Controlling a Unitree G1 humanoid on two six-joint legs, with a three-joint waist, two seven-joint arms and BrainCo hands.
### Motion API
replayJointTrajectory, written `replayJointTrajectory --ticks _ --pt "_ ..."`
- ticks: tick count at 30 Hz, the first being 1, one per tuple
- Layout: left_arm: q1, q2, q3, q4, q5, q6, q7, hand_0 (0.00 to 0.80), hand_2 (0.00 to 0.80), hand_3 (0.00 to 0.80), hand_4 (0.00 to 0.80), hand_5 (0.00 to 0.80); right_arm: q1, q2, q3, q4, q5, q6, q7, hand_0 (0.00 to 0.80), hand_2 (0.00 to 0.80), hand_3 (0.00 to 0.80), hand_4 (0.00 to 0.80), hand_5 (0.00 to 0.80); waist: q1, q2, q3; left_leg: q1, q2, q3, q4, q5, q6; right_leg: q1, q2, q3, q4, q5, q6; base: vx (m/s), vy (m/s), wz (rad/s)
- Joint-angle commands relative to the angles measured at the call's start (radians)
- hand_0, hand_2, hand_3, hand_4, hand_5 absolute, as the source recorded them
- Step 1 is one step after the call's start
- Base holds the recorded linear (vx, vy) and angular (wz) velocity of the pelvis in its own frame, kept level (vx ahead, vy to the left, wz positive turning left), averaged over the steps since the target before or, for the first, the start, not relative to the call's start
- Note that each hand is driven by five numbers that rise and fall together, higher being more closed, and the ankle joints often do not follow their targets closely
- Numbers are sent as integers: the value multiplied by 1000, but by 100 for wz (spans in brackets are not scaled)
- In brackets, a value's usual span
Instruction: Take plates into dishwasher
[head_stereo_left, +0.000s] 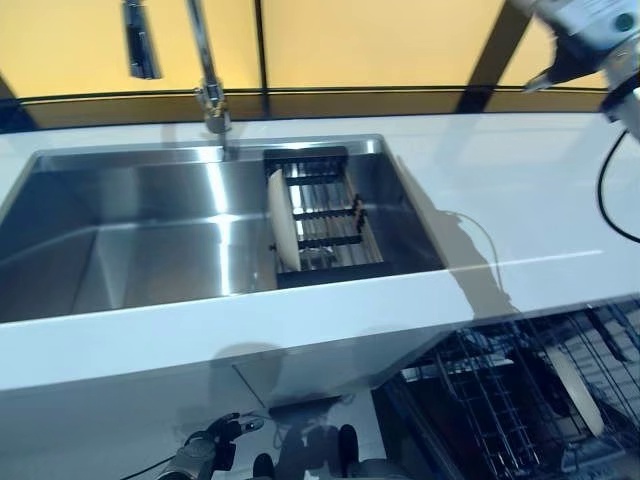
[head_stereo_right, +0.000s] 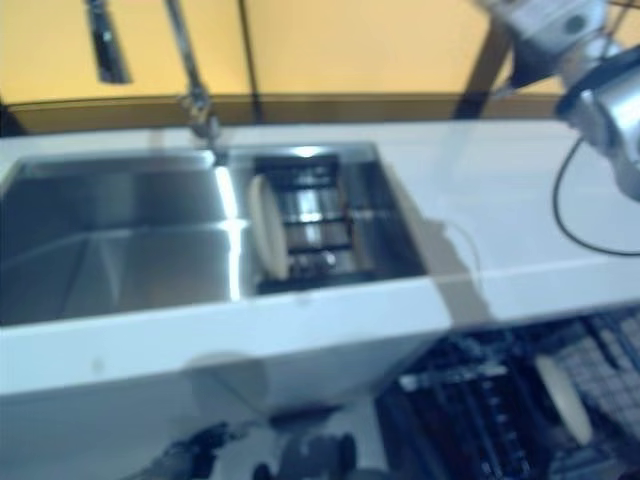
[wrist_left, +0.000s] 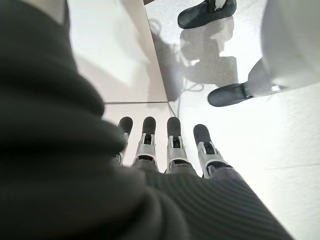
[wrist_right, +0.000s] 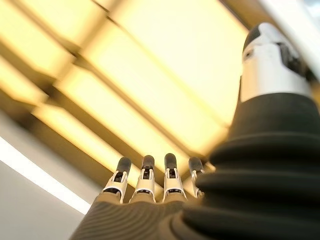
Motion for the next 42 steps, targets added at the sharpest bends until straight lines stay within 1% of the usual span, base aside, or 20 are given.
replayJointTrajectory --ticks 1,2,5,8,12,16,23,26,33,42 --pt "-56 30 41 13 -35 -32 22 0 0 0 0 0 -149 -13 45 -13 -77 -22 -67 0 0 0 0 0 39 -55 63 -51 -11 -74 -4 0 13 15 -39 -12 0 -17 89 -120 -22 37" --pt "-57 31 45 13 -45 -36 27 0 0 0 0 0 -139 2 40 -40 -100 -30 -72 0 0 0 0 0 46 -56 72 -67 -16 -85 -4 5 13 7 -40 -23 0 -16 89 -76 -14 28" --pt "-52 39 61 6 -56 -44 29 0 0 0 0 0 -147 24 54 -92 -99 -45 -49 0 0 0 0 0 67 -59 89 -97 -22 -105 -4 21 10 -3 -43 -50 0 -17 89 -59 -8 33" --pt "-52 44 72 2 -62 -59 24 0 0 0 0 0 -152 50 68 -112 -89 -48 -27 0 0 0 0 0 83 -59 109 -123 -25 -114 -4 34 7 -14 -47 -73 0 -16 89 -61 -3 23" --pt "-42 47 77 -4 -67 -83 16 0 0 0 0 0 -133 84 63 -118 -102 -64 -29 0 0 0 0 0 111 -56 141 -148 -33 -131 -4 45 6 -25 -56 -101 0 -16 89 -41 3 20" --pt "-34 50 82 -7 -68 -90 12 0 0 0 0 0 -127 107 57 -130 -117 -77 -16 0 0 0 0 0 123 -53 156 -156 -37 -137 -4 50 5 -29 -62 -113 0 -14 89 -10 21 15" --pt "-20 53 82 -18 -70 -107 7 0 0 0 0 0 -98 128 35 -147 -170 -84 31 0 0 0 0 0 131 -52 178 -165 -38 -126 -4 49 5 -36 -70 -127 0 -14 94 -16 15 6" --pt "-14 57 87 -19 -64 -114 3 0 0 0 0 0 -83 125 26 -162 -169 -78 36 0 0 0 0 0 129 -55 181 -161 -37 -116 -4 47 6 -32 -72 -131 0 -13 96 0 0 0" --pt "-17 59 83 -21 -68 -114 4 0 0 0 0 0 -55 120 2 -182 -181 -92 51 0 0 0 0 0 120 -56 182 -154 -30 -93 -4 41 5 -28 -71 -133 0 -15 99 0 0 0" --pt "-14 54 82 -21 -68 -118 8 0 0 0 0 0 -43 119 -4 -227 -174 -107 84 0 0 0 0 0 120 -56 182 -150 -26 -90 -4 38 5 -25 -66 -128 0 -19 98 0 0 0"
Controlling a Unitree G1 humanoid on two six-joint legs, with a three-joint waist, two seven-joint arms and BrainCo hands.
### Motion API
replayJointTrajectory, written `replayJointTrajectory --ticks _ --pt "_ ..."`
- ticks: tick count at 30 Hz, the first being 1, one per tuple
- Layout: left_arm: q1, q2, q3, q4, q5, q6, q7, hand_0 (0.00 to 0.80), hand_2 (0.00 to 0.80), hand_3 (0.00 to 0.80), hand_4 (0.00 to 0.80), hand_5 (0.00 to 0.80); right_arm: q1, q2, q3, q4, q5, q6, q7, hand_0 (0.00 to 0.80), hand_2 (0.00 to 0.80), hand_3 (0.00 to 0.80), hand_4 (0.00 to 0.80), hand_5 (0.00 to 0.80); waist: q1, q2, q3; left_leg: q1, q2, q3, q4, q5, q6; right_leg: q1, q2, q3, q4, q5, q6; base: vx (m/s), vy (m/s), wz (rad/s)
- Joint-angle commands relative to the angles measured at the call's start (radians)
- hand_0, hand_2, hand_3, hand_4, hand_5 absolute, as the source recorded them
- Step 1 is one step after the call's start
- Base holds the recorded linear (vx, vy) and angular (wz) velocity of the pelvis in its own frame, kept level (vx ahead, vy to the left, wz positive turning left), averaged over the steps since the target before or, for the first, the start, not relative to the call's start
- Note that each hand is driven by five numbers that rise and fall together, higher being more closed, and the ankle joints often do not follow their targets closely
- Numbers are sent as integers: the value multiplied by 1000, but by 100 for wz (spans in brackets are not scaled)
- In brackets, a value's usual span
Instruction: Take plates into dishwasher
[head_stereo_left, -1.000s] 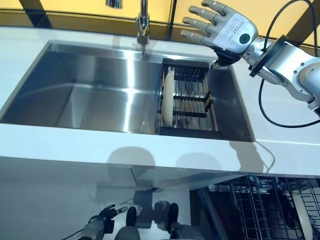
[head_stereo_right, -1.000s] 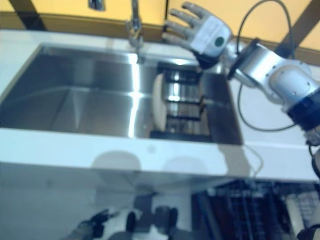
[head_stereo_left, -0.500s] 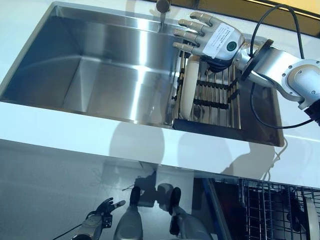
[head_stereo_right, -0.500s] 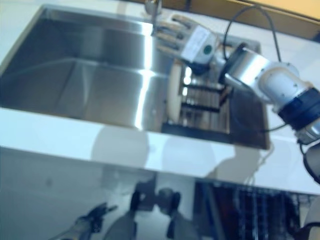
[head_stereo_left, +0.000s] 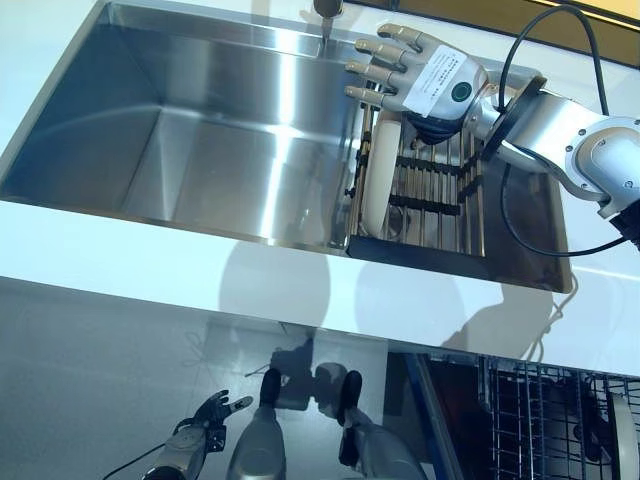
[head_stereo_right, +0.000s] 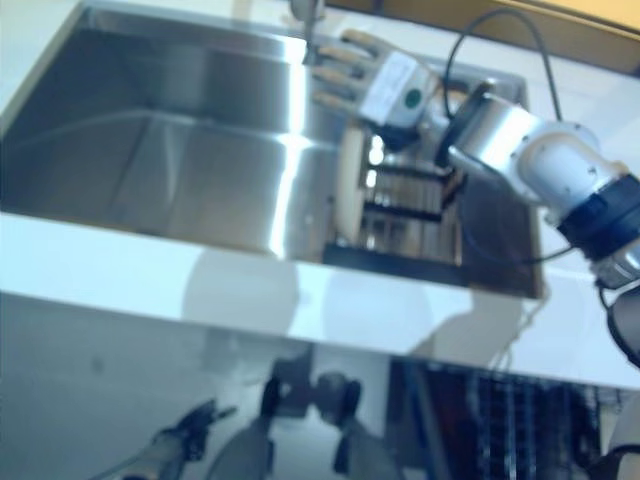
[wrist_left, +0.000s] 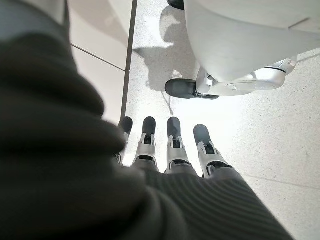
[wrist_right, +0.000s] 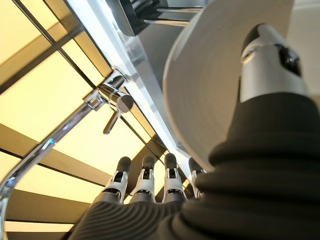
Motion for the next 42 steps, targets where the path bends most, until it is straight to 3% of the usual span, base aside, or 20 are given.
replayJointTrajectory --ticks 1,20,21,22,23,24,25,42 --pt "-13 19 10 16 -25 -22 0 0 0 0 0 0 -41 -23 -25 -46 19 0 5 0 0 0 0 0 -1 -40 -15 -12 -14 40 -4 -11 12 45 -46 5 -1 -16 99 0 0 0" --pt "-11 18 15 14 -28 -29 -5 0 0 0 0 0 -26 -19 -15 -89 6 -47 97 0 0 0 0 0 2 -40 -5 -15 -15 50 -4 -13 14 42 -45 -4 -1 -19 96 0 0 0" --pt "-9 18 14 14 -28 -31 -6 0 0 0 0 0 -24 -20 -8 -91 6 -52 114 41 41 41 41 41 3 -40 -5 -15 -15 50 -4 -13 14 42 -46 -5 -1 -19 96 0 0 0" --pt "-10 17 14 14 -29 -32 -6 0 0 0 0 0 -24 -21 -1 -94 1 -55 123 235 235 235 235 235 3 -40 -4 -15 -15 51 -4 -13 14 41 -47 -5 -1 -19 97 0 0 0" --pt "-10 18 14 14 -29 -32 -6 0 0 0 0 0 -25 -22 2 -95 -2 -57 125 361 361 361 361 361 3 -40 -4 -15 -15 51 -4 -13 14 41 -47 -5 -1 -19 97 0 0 0" --pt "-12 17 13 15 -31 -32 -6 0 0 0 0 0 -26 -19 15 -90 -20 -66 124 709 709 709 709 709 3 -41 -3 -16 -15 53 -4 -13 14 39 -48 -5 -1 -19 97 0 0 0" --pt "-12 17 13 16 -33 -34 -6 0 0 0 0 0 -26 -17 17 -89 -28 -69 126 800 800 800 800 800 2 -40 -3 -16 -15 53 -4 -12 14 39 -49 -5 -1 -18 97 0 0 0" --pt "-8 12 21 19 -29 -36 -2 0 0 0 0 0 -22 -9 19 -7 -127 -62 49 800 800 800 800 800 -1 -41 -16 -8 -11 64 -4 -14 13 45 -50 -7 -1 -19 96 0 0 -1"
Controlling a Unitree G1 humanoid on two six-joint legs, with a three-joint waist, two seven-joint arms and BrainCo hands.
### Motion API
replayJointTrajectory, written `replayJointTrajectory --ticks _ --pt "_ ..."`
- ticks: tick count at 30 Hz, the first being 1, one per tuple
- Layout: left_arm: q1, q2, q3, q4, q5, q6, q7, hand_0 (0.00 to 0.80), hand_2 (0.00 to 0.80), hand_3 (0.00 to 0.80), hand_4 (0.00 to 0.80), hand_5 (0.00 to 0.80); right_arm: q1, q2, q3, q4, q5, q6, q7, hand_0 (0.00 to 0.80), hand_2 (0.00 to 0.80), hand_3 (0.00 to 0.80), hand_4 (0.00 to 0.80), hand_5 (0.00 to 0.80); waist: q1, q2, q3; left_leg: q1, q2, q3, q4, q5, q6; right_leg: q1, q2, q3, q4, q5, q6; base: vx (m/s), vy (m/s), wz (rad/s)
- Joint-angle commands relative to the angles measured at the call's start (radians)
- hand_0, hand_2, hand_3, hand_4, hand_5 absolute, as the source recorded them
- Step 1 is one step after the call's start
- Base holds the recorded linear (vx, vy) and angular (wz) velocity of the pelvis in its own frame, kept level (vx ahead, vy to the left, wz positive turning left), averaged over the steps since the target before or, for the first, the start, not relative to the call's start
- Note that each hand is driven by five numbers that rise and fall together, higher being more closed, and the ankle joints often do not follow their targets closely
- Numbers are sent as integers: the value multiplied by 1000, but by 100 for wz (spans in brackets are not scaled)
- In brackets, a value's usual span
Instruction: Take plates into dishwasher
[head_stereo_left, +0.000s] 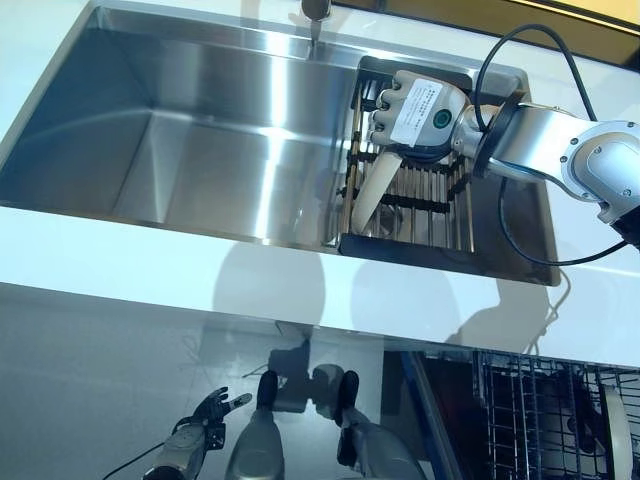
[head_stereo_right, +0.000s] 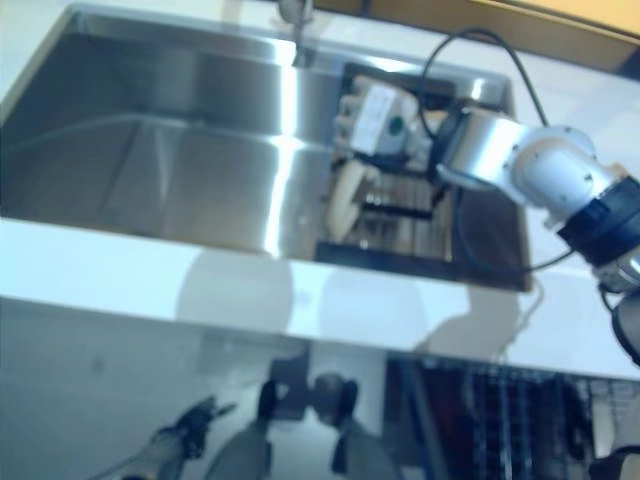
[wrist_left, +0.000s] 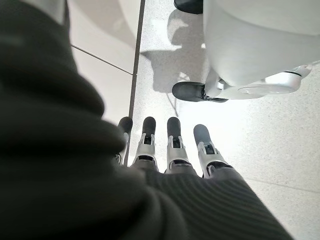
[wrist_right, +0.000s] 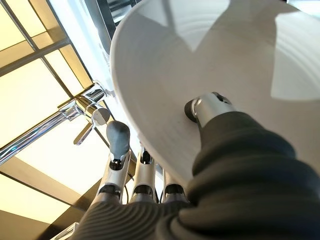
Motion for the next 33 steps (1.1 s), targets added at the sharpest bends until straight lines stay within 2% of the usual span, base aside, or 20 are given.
replayJointTrajectory --ticks 1,2,9,12,17,21,22,25,30,33 --pt "-9 10 4 23 -19 -24 5 0 0 0 0 0 -22 4 16 54 -59 37 -73 800 800 800 800 800 21 -35 -21 -20 -17 55 -4 -15 15 37 -51 -12 -1 -20 96 0 0 0" --pt "-8 10 4 23 -18 -25 4 0 0 0 0 0 -22 4 16 59 -63 36 -79 800 800 800 800 800 21 -35 -22 -19 -17 55 -4 -15 15 38 -50 -12 -1 -21 96 0 0 0" --pt "8 11 4 21 -1 -25 15 0 0 0 0 0 -36 -35 4 185 -79 177 -168 800 800 800 800 800 7 -48 -67 10 -15 59 -4 -29 15 62 -44 -2 -1 -27 97 0 0 0" --pt "14 13 -2 20 2 -12 14 0 0 0 0 0 -56 -72 3 251 -44 243 -207 800 800 800 800 800 -4 -55 -96 34 -13 66 -4 -41 17 81 -40 11 -1 -32 98 39 -4 -2" --pt "26 16 -5 28 10 -3 0 0 0 0 0 0 -85 -141 0 312 44 307 -248 800 800 800 800 800 -27 -54 -146 76 -10 80 -4 -62 21 106 -33 43 -1 -38 101 59 11 -14" --pt "40 7 -6 37 26 2 -7 0 0 0 0 0 -78 -183 -21 335 107 340 -226 800 800 800 800 800 -48 -48 -187 106 -7 95 -4 -75 23 121 -28 68 -1 -41 105 61 21 -23" --pt "47 6 -6 40 41 0 -15 0 0 0 0 0 -67 -200 -30 343 143 383 -187 800 800 800 800 800 -53 -46 -199 118 -5 102 -4 -81 24 127 -27 78 -1 -43 106 85 31 -15" --pt "65 3 -13 41 59 5 -22 0 0 0 0 0 -65 -240 -33 382 258 433 -148 800 800 800 800 800 -69 -43 -223 145 0 115 -4 -92 26 138 -21 105 -1 -45 108 90 30 -28" --pt "96 6 -24 47 100 4 -40 0 0 0 0 0 -39 -313 -54 448 324 487 -128 800 800 800 800 800 -98 -42 -256 183 8 145 -4 -103 27 154 -12 141 -1 -45 111 102 12 -29" --pt "100 9 -28 48 116 5 -53 0 0 0 0 0 0 -362 -90 486 344 489 -132 800 800 800 800 800 -121 -38 -267 193 14 166 -4 -107 26 152 -6 164 -1 -43 115 47 -12 -16"
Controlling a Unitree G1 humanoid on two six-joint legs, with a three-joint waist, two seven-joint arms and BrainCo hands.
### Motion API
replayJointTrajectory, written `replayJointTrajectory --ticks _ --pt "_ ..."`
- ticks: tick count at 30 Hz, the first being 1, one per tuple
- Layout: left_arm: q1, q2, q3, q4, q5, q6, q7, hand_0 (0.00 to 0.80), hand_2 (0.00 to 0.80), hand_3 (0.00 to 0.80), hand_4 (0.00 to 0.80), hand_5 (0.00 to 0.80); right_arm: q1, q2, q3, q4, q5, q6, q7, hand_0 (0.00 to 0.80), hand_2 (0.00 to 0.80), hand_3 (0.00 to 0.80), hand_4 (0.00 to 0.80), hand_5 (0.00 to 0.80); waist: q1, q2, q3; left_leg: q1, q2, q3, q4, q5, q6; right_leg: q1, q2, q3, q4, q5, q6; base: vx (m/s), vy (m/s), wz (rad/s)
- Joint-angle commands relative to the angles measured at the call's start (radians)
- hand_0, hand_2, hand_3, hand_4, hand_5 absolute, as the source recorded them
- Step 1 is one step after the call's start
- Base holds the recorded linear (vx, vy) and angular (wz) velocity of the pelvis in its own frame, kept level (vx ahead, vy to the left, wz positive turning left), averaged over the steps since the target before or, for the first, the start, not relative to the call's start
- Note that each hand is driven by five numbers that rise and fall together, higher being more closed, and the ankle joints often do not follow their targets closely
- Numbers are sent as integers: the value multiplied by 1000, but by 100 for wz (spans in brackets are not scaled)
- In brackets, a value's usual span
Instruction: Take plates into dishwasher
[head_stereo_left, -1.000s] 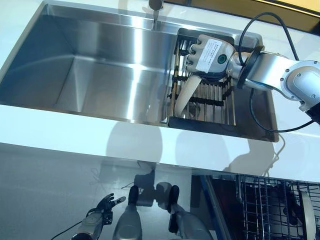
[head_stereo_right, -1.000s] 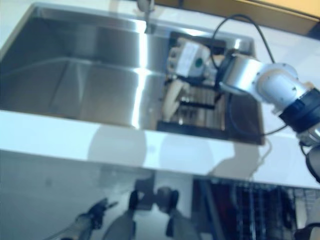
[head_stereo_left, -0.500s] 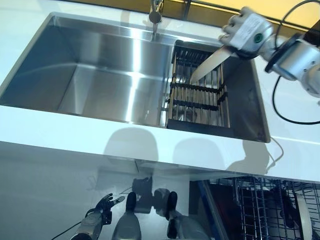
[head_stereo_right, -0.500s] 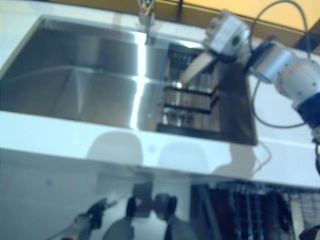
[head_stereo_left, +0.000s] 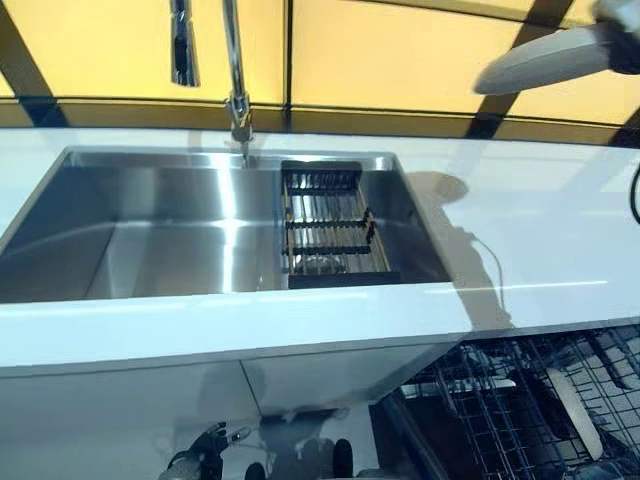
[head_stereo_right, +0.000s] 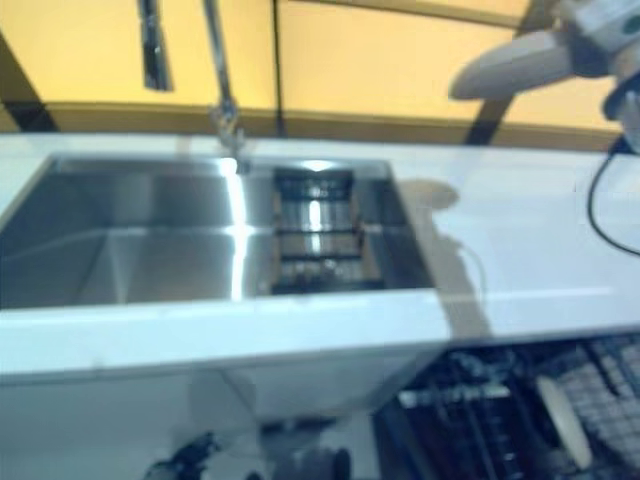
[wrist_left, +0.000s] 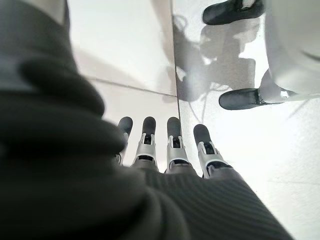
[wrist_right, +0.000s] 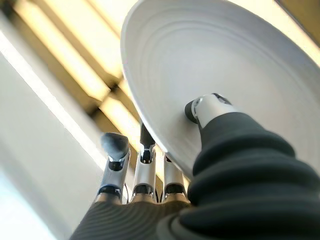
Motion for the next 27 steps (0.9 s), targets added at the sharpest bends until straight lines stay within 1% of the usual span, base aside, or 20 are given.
replayJointTrajectory --ticks 1,4,6,7,8,9,12,13,14,16,18,20,21,23,27 --pt "-29 29 -25 42 54 -7 -24 0 0 0 0 0 -30 -92 -59 83 65 71 -3 800 800 800 800 800 -15 -36 -17 19 4 1 -1 -54 19 52 -26 11 4 -35 111 14 -17 -20" --pt "-32 33 -22 45 74 -1 -41 0 0 0 0 0 46 -132 -120 103 89 53 3 800 800 800 800 800 -41 -33 -21 25 12 26 -1 -56 18 42 -19 31 4 -30 114 8 -25 -24" --pt "-32 35 -23 46 87 3 -47 0 0 0 0 0 87 -148 -153 106 111 54 17 800 800 800 800 800 -52 -33 -21 27 17 35 -1 -58 18 38 -16 41 4 -29 115 10 -39 -25" --pt "-35 32 -25 52 97 9 -50 0 0 0 0 0 144 -167 -197 110 163 41 35 800 800 800 800 800 -75 -31 -21 34 22 50 -1 -60 18 32 -11 59 4 -24 116 16 -39 -12" --pt "-36 32 -25 53 100 10 -52 0 0 0 0 0 162 -169 -214 111 178 44 41 800 800 800 800 800 -77 -31 -21 35 23 53 -1 -60 18 31 -10 63 4 -23 116 23 -43 -22" --pt "-34 32 -25 57 110 11 -55 0 0 0 0 0 217 -176 -267 118 223 33 63 800 800 800 800 800 -91 -30 -20 41 26 65 -1 -62 18 26 -6 76 4 -20 117 23 -19 -29" --pt "-34 29 -20 62 111 14 -56 0 0 0 0 0 329 -186 -364 146 296 14 119 800 800 800 800 800 -132 -22 -18 57 36 107 -1 -65 15 18 0 105 4 -15 117 19 -24 -36" --pt "-35 28 -19 62 111 15 -59 0 0 0 0 0 370 -188 -398 158 312 5 131 800 800 800 800 800 -144 -19 -17 60 39 120 -1 -66 14 14 2 113 4 -14 117 -4 -9 -43" --pt "-37 30 -20 62 109 14 -59 0 0 0 0 0 404 -188 -430 163 319 3 135 800 800 800 800 800 -146 -20 -15 62 40 125 -1 -67 14 12 3 116 4 -13 117 -9 -13 -42" --pt "-48 26 -16 62 105 15 -63 0 0 0 0 0 484 -187 -510 192 373 -10 169 800 800 800 800 800 -174 -11 -10 66 44 151 -1 -68 11 1 6 131 4 -9 117 -26 -6 -33" --pt "-55 25 -18 61 99 16 -63 0 0 0 0 0 536 -182 -562 201 379 -24 171 800 800 800 800 800 -184 -9 -6 67 47 162 -1 -68 9 -5 8 137 4 -6 116 -26 2 -25" --pt "-61 18 -15 61 97 13 -64 0 0 0 0 0 620 -174 -644 193 407 -12 194 800 800 800 800 800 -203 -3 0 69 49 180 -1 -69 7 -16 11 148 4 -3 114 -28 6 -22" --pt "-65 13 -15 59 98 16 -62 0 0 0 0 0 654 -161 -677 187 421 12 215 800 800 800 800 800 -213 1 4 69 49 186 -1 -70 6 -21 13 153 4 -1 112 -28 2 -20" --pt "-67 11 -15 57 104 18 -60 0 0 0 0 0 714 -152 -732 180 420 19 242 800 800 800 800 800 -219 3 7 67 51 190 -1 -70 4 -28 14 157 4 1 111 -28 -2 -12" --pt "-76 13 -11 55 101 21 -58 0 0 0 0 0 794 -121 -796 134 418 54 290 800 800 800 800 800 -231 6 18 66 50 202 -1 -69 4 -43 13 165 4 7 109 -39 14 -7"
